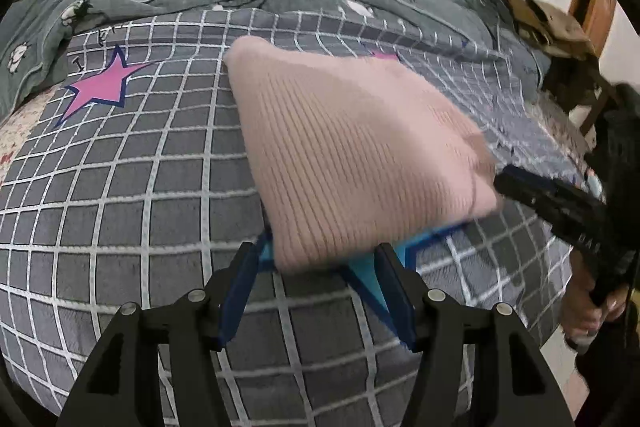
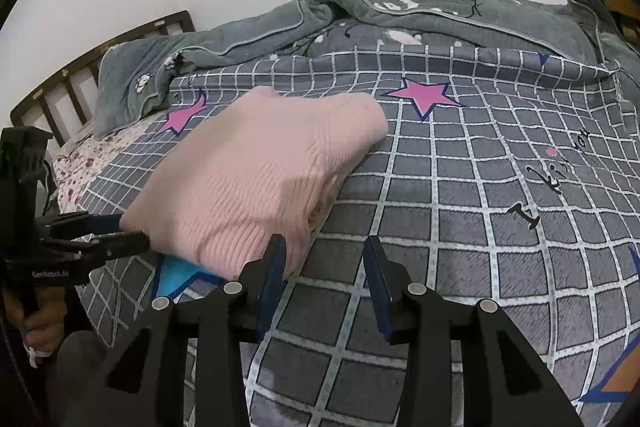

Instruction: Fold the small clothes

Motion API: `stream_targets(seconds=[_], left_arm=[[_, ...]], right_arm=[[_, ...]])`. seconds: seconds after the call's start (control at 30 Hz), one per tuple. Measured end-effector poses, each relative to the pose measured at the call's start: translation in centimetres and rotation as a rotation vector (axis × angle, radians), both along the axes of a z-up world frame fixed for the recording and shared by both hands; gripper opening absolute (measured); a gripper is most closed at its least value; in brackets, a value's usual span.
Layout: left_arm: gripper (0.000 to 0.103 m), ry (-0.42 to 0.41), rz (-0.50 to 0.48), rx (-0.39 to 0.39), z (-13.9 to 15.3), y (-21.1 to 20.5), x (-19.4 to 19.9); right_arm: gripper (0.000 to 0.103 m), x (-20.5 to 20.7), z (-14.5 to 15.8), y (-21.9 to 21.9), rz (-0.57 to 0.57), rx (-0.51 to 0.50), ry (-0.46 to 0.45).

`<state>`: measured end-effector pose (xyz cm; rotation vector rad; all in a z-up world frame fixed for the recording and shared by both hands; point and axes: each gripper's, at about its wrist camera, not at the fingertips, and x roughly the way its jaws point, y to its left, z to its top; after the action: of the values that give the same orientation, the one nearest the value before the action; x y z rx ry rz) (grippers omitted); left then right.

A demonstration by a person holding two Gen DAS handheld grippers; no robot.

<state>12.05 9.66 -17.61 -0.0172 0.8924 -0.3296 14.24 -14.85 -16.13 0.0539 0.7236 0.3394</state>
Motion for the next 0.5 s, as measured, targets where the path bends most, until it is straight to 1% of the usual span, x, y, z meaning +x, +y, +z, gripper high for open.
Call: stream_targets(seconds=[0.07, 0.17, 0.27, 0.4, 0.5], left_arm=[[0.058, 0.006, -0.002, 0.031, -0.4, -0.3, -0.1], [0.058, 0.010, 0.006, 0.038, -0.7, -0.4, -0.2], [0.058, 0.008, 0.047, 0.078, -0.9, -0.4, 0.3], [0.058, 0.021, 0.069, 0.058, -1.1, 0.1, 0.8], [0.058, 0.006, 0.074, 0.056, -0.9, 0.3, 0.3]], right_arm=[[0.040, -0.3, -0.1, 0.1, 0.013, 0.001, 0.002], [0.041, -0.9, -0.3, 0.6, 0.051, -0.004, 0.008], [0.041, -1.4, -0.4, 1.5, 0.088, -0.029, 0.007], [0.042, -1.6, -0.9, 2.4, 0.094, -0.061, 0.014], [0.042, -1.2, -0.9, 2.2, 0.078, -0.047, 0.025]])
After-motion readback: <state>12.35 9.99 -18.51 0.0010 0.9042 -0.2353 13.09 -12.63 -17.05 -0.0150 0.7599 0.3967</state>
